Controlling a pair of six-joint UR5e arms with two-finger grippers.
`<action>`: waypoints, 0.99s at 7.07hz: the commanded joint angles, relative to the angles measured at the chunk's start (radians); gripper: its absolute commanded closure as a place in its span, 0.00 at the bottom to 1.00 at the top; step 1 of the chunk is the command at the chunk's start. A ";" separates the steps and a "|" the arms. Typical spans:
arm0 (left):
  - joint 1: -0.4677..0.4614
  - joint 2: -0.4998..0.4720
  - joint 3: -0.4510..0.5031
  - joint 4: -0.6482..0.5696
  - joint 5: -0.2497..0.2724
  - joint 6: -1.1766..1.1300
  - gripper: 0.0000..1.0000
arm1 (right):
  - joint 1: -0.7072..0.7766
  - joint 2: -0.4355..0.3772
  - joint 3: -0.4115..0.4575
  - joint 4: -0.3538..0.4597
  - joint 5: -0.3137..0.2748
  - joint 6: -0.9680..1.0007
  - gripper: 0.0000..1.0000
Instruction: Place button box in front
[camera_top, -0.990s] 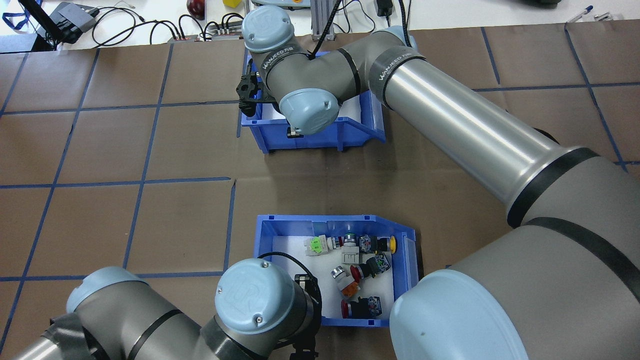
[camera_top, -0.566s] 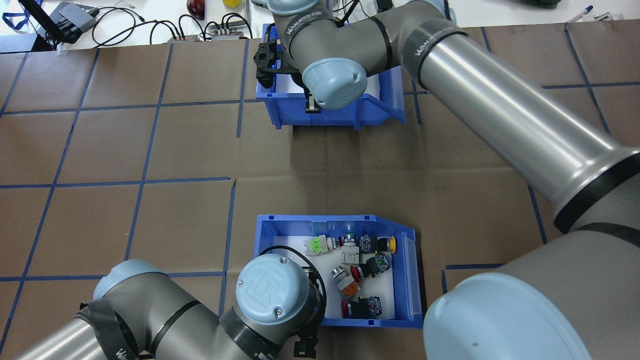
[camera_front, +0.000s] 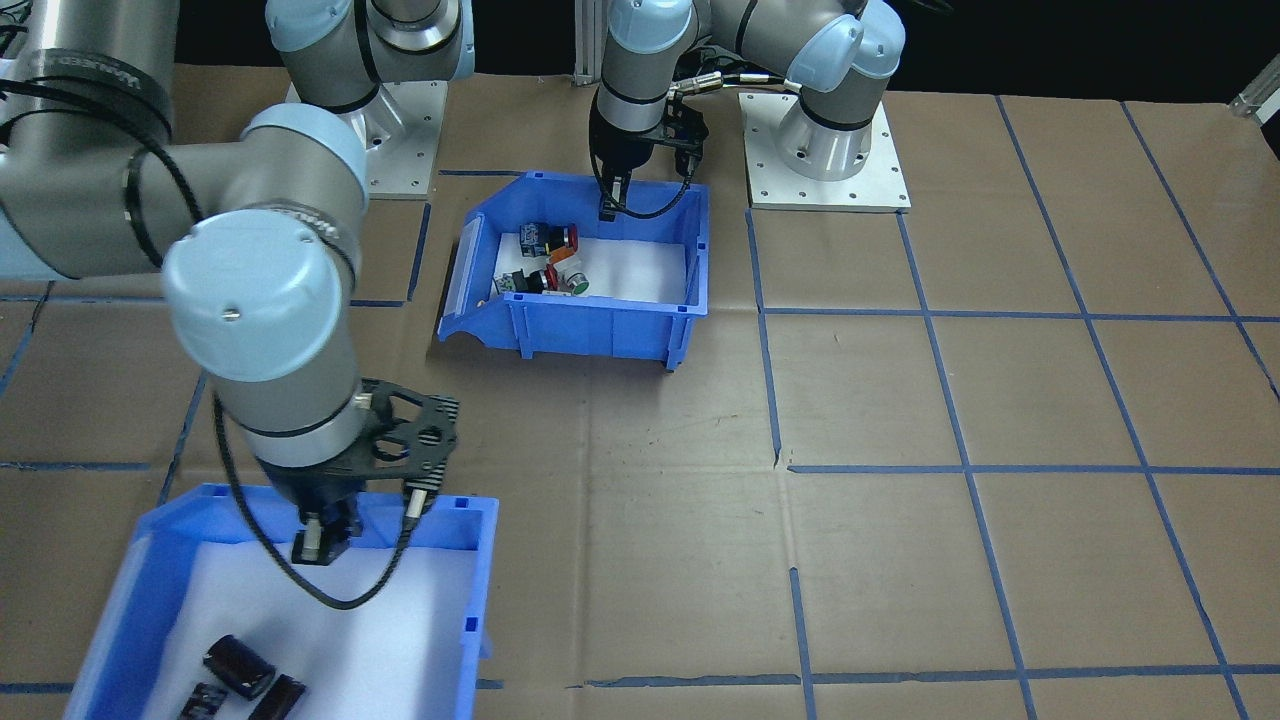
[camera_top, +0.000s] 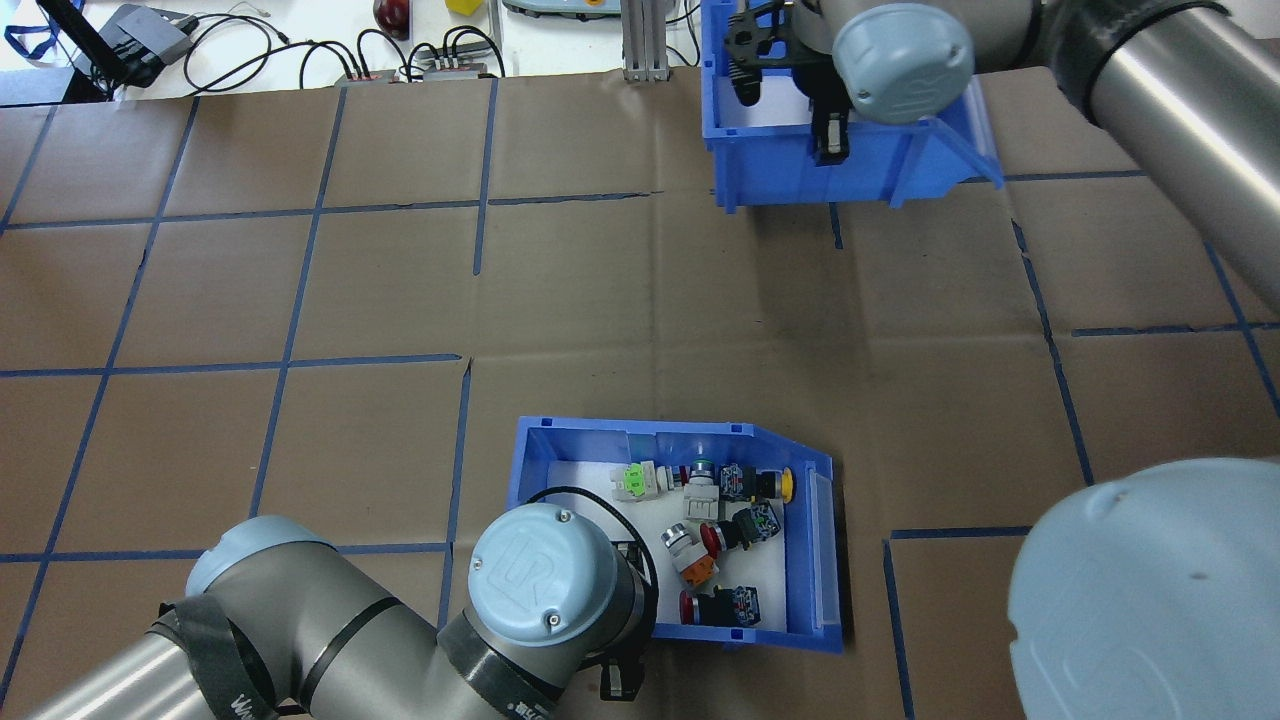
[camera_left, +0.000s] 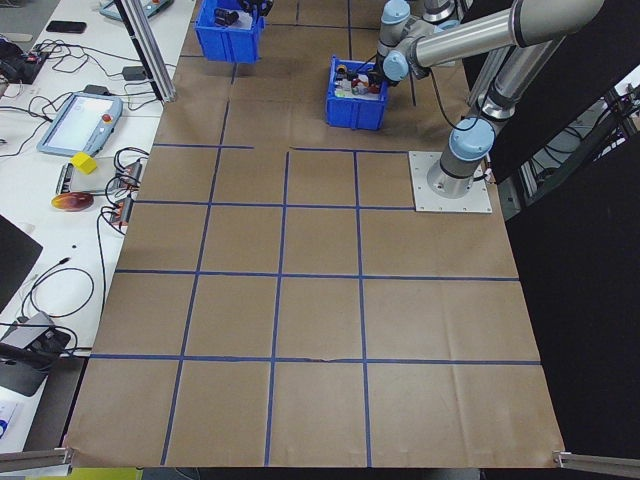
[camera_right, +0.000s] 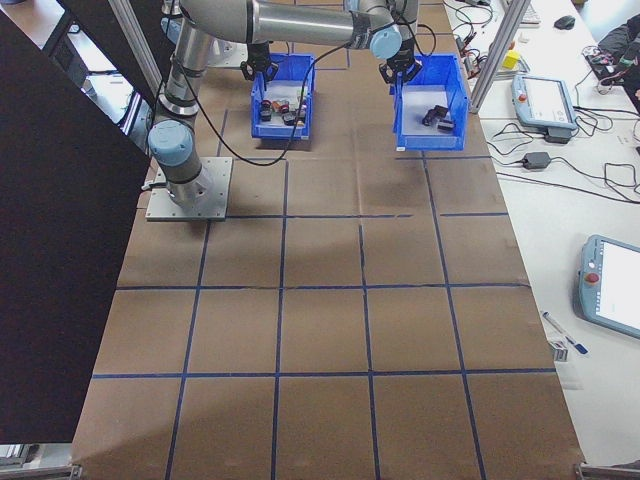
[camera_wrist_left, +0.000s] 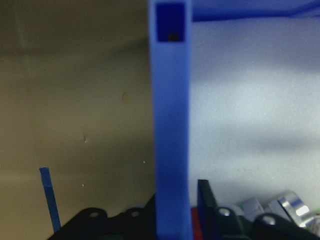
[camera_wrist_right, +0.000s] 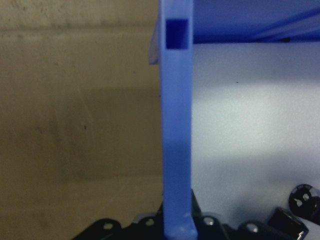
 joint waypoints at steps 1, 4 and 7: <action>0.049 0.012 0.084 -0.061 0.044 0.111 1.00 | -0.159 -0.083 0.108 0.000 0.006 -0.167 0.94; 0.273 -0.060 0.384 -0.317 0.087 0.363 1.00 | -0.285 -0.241 0.315 -0.012 0.012 -0.309 0.94; 0.326 -0.343 0.698 -0.304 0.074 0.428 1.00 | -0.364 -0.401 0.507 -0.020 0.041 -0.457 0.94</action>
